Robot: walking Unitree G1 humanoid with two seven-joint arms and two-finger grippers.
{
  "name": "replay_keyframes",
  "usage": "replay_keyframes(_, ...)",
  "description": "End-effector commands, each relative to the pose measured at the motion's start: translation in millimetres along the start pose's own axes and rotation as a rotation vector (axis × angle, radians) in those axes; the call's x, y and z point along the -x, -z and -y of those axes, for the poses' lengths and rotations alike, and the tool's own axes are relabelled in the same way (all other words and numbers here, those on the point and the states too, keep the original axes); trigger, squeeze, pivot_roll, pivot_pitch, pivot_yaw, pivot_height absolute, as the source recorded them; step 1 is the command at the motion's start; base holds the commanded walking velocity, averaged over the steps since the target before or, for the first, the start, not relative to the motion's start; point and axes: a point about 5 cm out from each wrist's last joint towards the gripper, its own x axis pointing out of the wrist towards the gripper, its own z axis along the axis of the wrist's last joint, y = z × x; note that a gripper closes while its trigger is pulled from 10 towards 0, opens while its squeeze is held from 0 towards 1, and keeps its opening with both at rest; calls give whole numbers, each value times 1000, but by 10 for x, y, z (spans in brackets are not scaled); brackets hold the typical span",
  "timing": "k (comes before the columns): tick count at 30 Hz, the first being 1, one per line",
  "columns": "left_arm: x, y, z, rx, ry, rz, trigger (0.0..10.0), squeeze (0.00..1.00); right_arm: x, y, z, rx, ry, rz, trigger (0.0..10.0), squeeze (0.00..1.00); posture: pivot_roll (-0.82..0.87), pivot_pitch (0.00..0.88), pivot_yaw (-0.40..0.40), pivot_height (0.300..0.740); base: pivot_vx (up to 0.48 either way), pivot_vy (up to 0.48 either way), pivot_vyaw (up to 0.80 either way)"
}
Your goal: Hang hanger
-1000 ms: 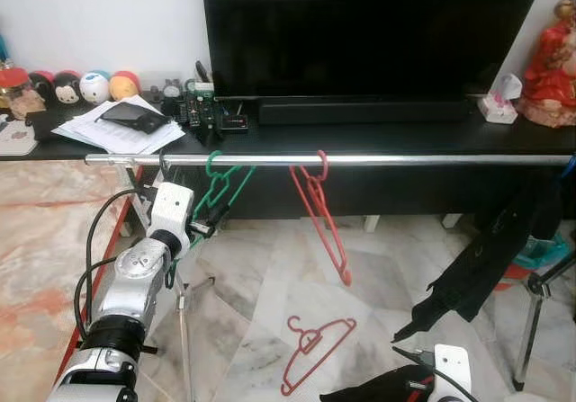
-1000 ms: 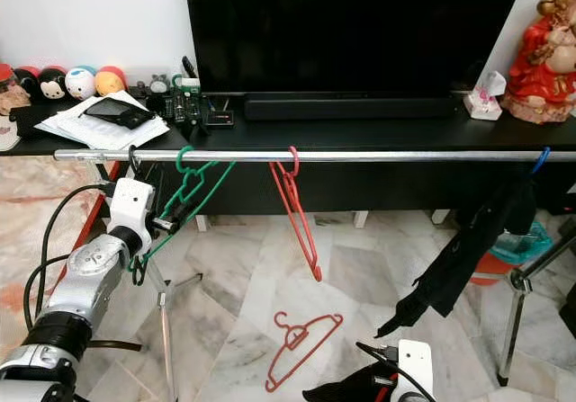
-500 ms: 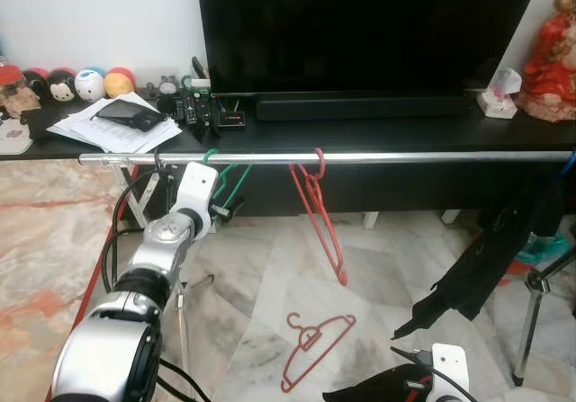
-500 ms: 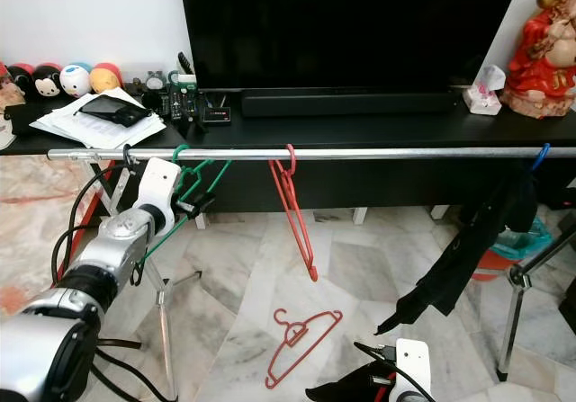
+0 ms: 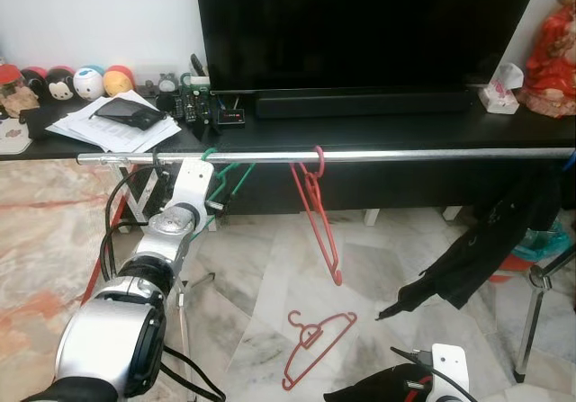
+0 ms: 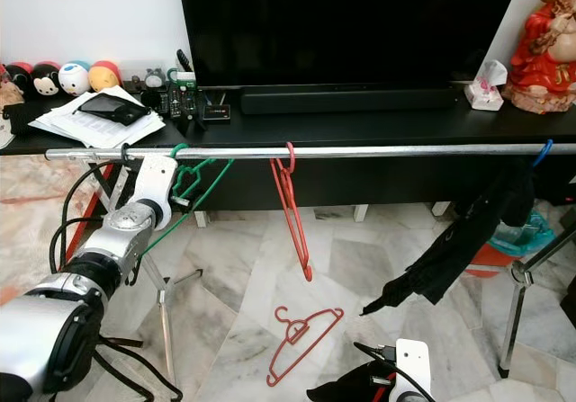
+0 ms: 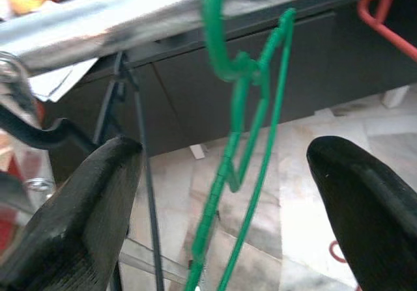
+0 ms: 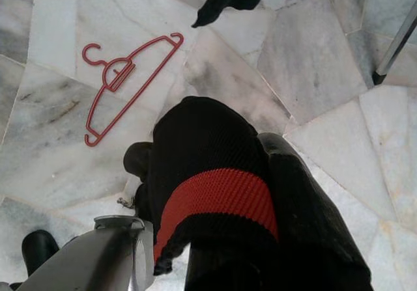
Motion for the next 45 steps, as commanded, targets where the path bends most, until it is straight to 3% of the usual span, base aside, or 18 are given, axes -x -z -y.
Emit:
replay_keyframes(1,-12,-21,11,16,-10,-14,10000,0,-7,-33,16,4,2,6,10000,0,-150,0,-14,740,0,0,0)
replay_keyframes(6,-13,6,133,127,85,-24,10000,0,-6,-32,16,7,1,6,10000,0,-150,0,-14,740,0,0,0)
replay_keyframes(12,-6,46,269,90,185,-54,10000,0,-7,-37,17,5,2,7,10000,0,-156,0,-12,740,0,0,0)
replay_keyframes(20,0,54,326,119,249,-69,10000,0,-7,-37,15,2,2,7,10000,0,-156,0,-8,740,0,0,0)
replay_keyframes(32,-24,-71,198,128,129,5,10000,0,-8,-39,12,6,-1,7,10000,0,-155,0,-8,740,0,0,0)
replay_keyframes(36,-27,-112,138,176,66,46,10000,0,-8,-43,14,6,-1,9,10000,0,-159,0,-8,740,0,0,0)
replay_keyframes(45,-24,-38,230,163,88,4,10000,0,-7,-42,22,3,3,11,10000,0,-173,0,-4,740,0,0,0)
